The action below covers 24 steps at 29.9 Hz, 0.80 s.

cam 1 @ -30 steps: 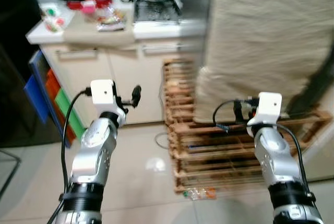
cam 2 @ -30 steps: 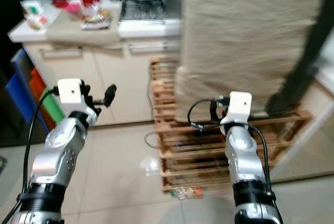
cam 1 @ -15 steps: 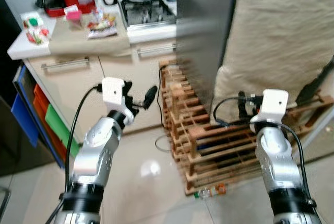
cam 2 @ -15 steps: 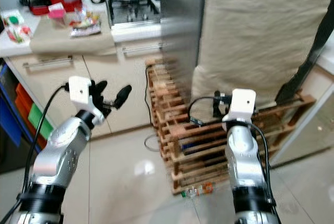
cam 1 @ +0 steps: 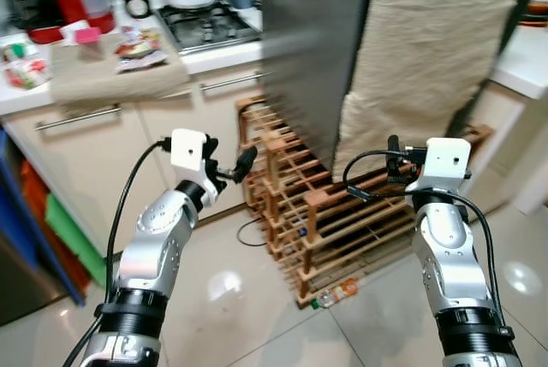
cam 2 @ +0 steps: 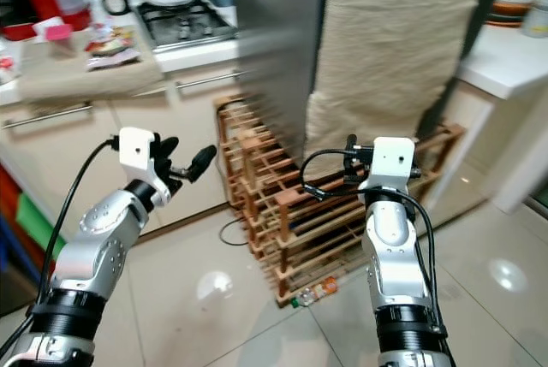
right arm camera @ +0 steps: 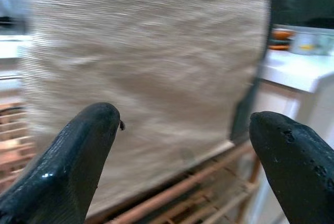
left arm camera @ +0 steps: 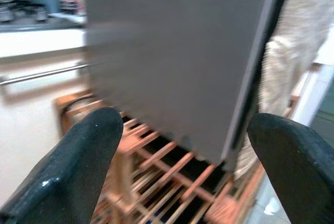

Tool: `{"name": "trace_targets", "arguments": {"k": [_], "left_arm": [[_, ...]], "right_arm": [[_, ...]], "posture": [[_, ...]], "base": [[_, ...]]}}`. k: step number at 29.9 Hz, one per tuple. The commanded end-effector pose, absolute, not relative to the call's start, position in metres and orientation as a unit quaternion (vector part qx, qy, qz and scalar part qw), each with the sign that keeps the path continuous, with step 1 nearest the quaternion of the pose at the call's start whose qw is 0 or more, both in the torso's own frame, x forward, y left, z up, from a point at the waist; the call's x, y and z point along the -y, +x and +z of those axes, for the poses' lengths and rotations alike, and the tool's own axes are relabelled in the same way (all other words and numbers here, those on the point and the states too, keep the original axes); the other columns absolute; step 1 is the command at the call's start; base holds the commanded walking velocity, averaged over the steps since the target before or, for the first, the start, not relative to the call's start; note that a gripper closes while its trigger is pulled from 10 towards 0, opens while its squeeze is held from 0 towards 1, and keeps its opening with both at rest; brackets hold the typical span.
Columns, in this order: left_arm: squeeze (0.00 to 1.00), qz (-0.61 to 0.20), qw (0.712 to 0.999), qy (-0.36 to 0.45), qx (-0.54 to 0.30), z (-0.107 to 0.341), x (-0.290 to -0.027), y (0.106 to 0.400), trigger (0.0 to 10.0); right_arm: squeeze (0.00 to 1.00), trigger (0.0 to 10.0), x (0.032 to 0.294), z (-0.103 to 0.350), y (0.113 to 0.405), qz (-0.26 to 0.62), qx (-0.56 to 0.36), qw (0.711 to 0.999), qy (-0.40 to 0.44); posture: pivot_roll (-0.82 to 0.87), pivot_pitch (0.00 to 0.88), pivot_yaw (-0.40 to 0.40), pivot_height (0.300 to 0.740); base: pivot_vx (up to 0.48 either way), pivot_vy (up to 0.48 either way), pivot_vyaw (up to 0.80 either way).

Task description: Restocking fridge

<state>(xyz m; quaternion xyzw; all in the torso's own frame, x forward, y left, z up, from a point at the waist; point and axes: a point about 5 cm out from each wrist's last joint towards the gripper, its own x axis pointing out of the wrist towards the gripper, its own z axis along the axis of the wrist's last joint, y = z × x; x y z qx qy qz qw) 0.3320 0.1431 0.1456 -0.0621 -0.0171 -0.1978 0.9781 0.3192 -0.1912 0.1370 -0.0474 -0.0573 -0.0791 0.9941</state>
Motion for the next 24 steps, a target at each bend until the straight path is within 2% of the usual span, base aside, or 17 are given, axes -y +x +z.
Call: {"name": "trace_targets", "arguments": {"k": [1,6,16,24], "left_arm": [[0.0,-0.182,0.981,-0.065,0.021,0.147,-0.147,0.335,10.0],[0.0,-0.15,0.985,-0.077,0.028,0.146,-0.154,0.337,10.0],[0.0,-0.174,0.983,-0.041,0.037,0.149,-0.149,0.338,10.0],[0.0,-0.195,0.98,-0.022,0.024,0.15,-0.134,0.342,10.0]], "right_arm": [[0.0,10.0,0.186,0.144,0.323,-0.069,0.068,0.994,-0.046],[0.0,10.0,0.184,0.144,0.325,-0.06,0.065,0.995,-0.038],[0.0,10.0,0.178,0.139,0.324,-0.046,0.057,0.997,-0.03],[0.0,10.0,0.176,0.14,0.325,-0.04,0.057,0.997,-0.028]], "posture": [[-0.15,0.0,0.074,0.74],[-0.15,0.0,0.072,0.74],[-0.14,0.0,0.067,0.74],[-0.14,0.0,0.07,0.74]], "base": [[0.0,0.0,-0.53],[0.0,0.0,-0.54],[0.0,0.451,-0.54],[0.0,0.0,-0.54]]}}
